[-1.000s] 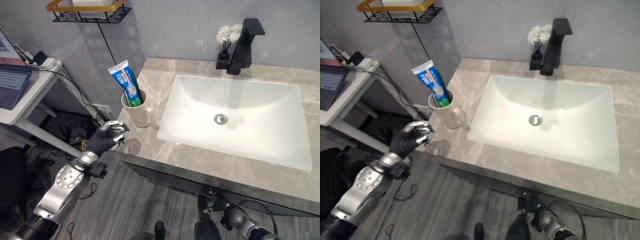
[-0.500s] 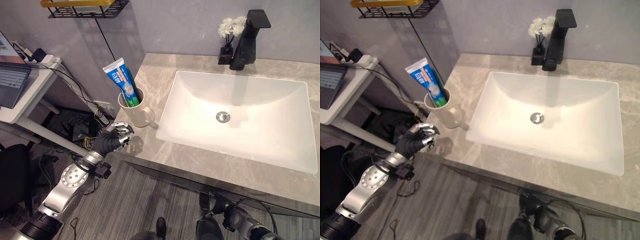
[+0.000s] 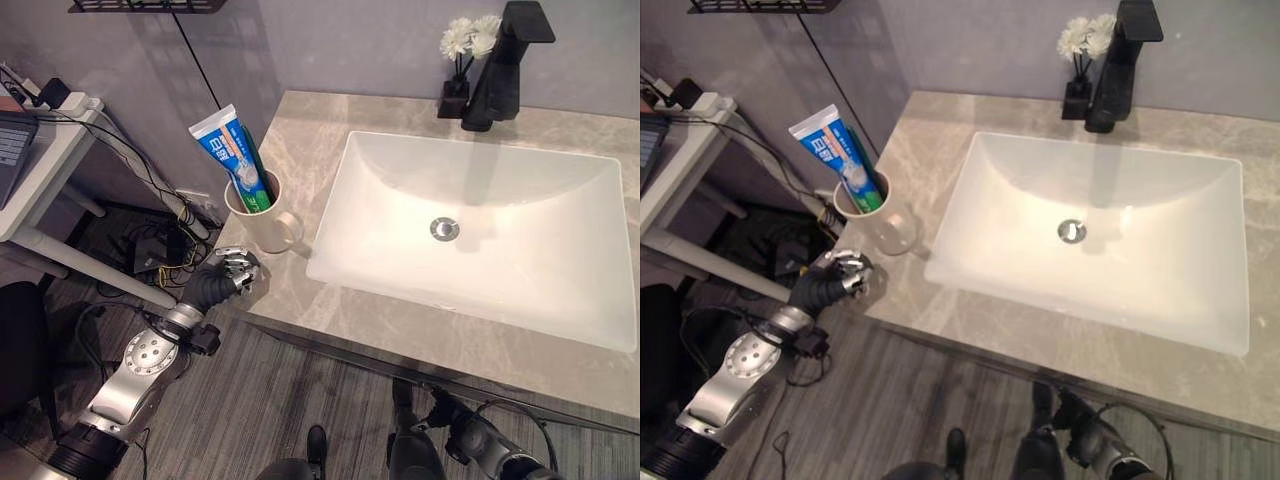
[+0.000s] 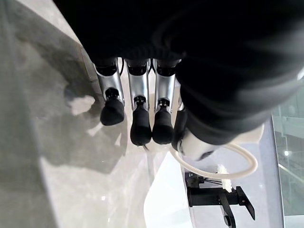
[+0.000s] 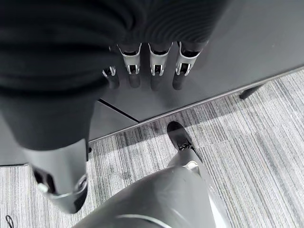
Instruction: Put brush and paste in cup on sink, flatten towel.
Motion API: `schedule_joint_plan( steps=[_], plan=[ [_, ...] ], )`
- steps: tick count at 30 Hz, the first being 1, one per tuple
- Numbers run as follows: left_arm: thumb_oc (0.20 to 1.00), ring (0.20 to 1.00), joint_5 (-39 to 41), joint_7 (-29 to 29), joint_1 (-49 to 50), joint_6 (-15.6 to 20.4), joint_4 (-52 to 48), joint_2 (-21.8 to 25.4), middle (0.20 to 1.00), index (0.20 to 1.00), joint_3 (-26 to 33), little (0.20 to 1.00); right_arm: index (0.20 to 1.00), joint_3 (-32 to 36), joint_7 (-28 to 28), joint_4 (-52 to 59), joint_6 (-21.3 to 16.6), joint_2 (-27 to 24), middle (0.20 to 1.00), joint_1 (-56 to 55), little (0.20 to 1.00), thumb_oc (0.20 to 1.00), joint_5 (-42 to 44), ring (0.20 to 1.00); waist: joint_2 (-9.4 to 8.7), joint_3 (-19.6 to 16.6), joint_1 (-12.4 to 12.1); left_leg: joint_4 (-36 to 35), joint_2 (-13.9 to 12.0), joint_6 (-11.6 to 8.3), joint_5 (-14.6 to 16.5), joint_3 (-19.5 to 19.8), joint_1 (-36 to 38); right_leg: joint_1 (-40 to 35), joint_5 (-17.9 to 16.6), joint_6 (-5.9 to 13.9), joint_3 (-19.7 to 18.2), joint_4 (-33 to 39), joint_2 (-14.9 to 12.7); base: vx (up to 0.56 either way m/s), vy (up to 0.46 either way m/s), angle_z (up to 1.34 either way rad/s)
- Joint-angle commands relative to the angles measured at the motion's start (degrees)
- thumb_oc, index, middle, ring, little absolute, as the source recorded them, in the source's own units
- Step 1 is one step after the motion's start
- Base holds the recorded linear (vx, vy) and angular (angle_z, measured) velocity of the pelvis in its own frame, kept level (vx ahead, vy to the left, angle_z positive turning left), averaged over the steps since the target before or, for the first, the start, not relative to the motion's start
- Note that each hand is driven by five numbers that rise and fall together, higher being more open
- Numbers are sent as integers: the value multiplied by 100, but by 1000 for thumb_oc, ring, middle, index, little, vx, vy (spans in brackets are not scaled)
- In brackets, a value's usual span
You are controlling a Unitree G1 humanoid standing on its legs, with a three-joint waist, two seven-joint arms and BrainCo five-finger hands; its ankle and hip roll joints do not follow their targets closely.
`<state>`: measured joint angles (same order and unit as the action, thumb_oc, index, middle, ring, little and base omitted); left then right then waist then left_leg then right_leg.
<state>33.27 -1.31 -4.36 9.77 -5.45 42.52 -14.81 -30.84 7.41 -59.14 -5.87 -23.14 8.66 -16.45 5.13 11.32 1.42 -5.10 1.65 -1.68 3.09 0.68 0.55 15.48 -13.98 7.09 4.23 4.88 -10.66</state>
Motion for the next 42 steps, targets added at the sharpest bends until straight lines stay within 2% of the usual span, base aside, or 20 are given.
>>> schedule_joint_plan(
  steps=[1, 20, 37, 42],
  plan=[
    [200, 200, -90, 129, -298, 281, -6, 78, 200, 200, 302, 200, 1000, -59, 67, 70, -26, 57, 1000, 131, 1000, 1000, 176, 1000, -223, 34, 111, 189, 82, 45, 294, -320, 169, 140, -395, 456, -396, -25, -257, 11, -13, -8],
    [200, 200, -144, 337, -657, 291, 489, -58, 200, 200, 299, 200, 1000, -55, 92, 203, -66, 18, 1000, 54, 1000, 1000, 300, 1000, -216, 15, 233, 25, -172, -109, 231, -445, 287, 186, -173, 364, -403, -19, -22, 20, -19, -3],
    [200, 200, -107, 587, -1151, 347, 986, -241, 200, 200, 215, 200, 1000, -16, 183, 245, -59, 59, 1000, 55, 1000, 1000, 442, 1000, -180, 14, 362, 10, -269, -193, 215, -474, 286, 242, -96, 319, -411, -39, 54, 1, -1, 0],
    [200, 200, -107, 503, -996, 341, 816, -291, 200, 200, 225, 200, 1000, -5, 219, 217, -69, 76, 1000, 57, 1000, 1000, 417, 1000, -167, -11, 363, 10, -279, -195, 248, -468, 339, 182, -58, 307, -397, -40, 66, 1, -4, 1]
  ],
)
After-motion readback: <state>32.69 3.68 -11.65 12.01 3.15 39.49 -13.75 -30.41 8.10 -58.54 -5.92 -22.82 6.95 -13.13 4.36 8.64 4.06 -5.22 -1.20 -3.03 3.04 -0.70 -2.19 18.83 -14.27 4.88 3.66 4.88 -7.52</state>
